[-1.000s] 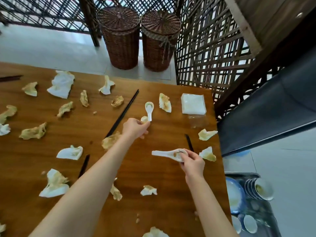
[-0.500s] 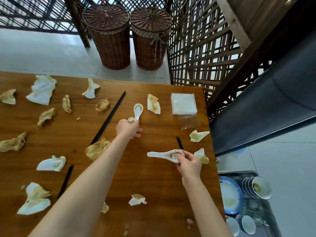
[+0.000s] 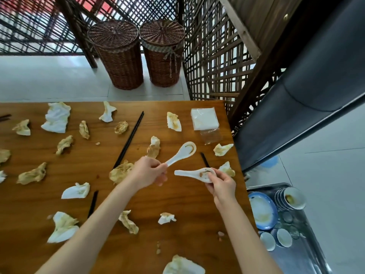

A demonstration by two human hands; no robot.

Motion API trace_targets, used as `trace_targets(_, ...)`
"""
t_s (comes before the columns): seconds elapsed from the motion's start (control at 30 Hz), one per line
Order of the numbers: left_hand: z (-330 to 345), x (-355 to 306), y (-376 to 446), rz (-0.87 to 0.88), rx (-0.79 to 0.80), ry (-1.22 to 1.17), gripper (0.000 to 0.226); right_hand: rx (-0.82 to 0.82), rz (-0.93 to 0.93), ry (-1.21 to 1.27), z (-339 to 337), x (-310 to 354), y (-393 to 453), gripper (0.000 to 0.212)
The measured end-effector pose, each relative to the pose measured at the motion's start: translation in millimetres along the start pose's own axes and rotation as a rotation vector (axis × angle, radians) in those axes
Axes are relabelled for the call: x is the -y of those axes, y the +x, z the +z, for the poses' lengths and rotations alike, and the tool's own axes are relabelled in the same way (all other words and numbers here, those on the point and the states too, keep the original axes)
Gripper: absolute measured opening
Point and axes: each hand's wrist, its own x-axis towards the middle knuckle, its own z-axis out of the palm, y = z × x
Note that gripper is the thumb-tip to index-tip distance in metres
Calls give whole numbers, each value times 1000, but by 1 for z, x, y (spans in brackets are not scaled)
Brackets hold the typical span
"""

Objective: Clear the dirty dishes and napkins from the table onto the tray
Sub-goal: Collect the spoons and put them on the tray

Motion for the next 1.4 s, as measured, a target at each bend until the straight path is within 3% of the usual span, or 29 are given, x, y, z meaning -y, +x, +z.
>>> trace_targets(0.3,-13,0,-42,164,108,279,27,85,-48,95,-11,2,-50,11)
trace_targets(0.53,-8,-16,-65,261,192,470,29,135,-109,103,-23,-12,-83,23)
trace_targets(0.9,7,-23,-85,336,315,601,28,54,-135,93,-48,-34,-120,23)
trace_targets(1.3,71,-38,-104,315,243,551,28,-41,-97,75,-109,-33,-116,23)
trace_targets(1.4,96,-45,-112,342,102,500,27,-35,-95,90,-135,-28,-107,15)
